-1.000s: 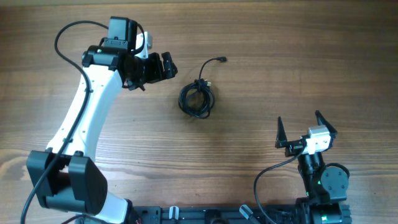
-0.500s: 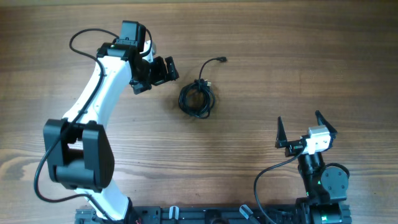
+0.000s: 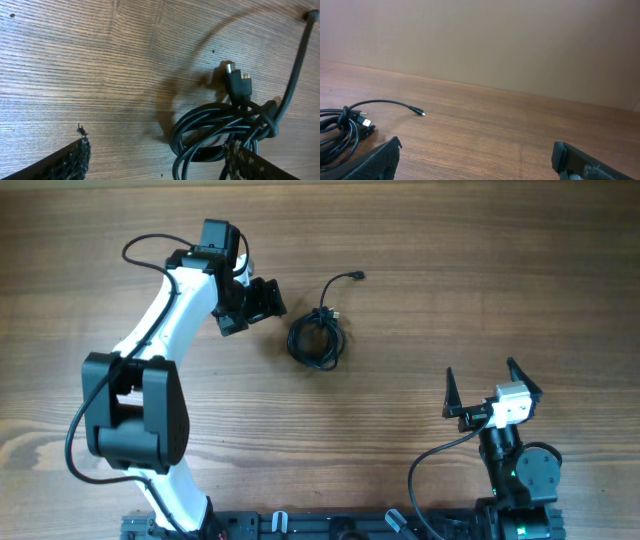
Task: Untangle cables
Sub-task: 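Lower the left gripper down beside the cable coil's plug ends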
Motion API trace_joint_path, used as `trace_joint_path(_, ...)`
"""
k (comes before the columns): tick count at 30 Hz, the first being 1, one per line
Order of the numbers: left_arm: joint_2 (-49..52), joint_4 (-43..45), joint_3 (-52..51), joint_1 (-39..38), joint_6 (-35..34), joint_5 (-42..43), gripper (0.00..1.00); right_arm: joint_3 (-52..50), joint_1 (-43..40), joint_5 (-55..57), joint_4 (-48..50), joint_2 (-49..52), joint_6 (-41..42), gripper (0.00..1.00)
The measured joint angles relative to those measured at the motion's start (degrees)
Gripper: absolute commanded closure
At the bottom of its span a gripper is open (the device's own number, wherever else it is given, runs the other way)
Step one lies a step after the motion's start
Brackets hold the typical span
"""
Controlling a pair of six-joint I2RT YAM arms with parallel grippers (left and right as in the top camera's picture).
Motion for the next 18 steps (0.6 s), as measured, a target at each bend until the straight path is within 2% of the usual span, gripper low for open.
trace_joint_path(3, 0.5, 0.0, 0.0, 0.0, -0.2, 0.0, 0.29, 0.0, 0.0, 0.0, 0.0, 0.0, 0.0, 0.0)
trace_joint_path(6, 0.9, 0.0, 0.0, 0.0, -0.3, 0.0, 0.5, 0.0, 0.0, 0.0, 0.0, 0.0, 0.0, 0.0)
trace_joint_path(8, 0.9, 0.0, 0.0, 0.0, -0.5, 0.0, 0.59, 0.0, 0.0, 0.0, 0.0, 0.0, 0.0, 0.0)
trace_joint_path(18, 1.0, 0.0, 0.0, 0.0, -0.2, -0.2, 0.62, 0.0, 0.0, 0.0, 0.0, 0.0, 0.0, 0.0)
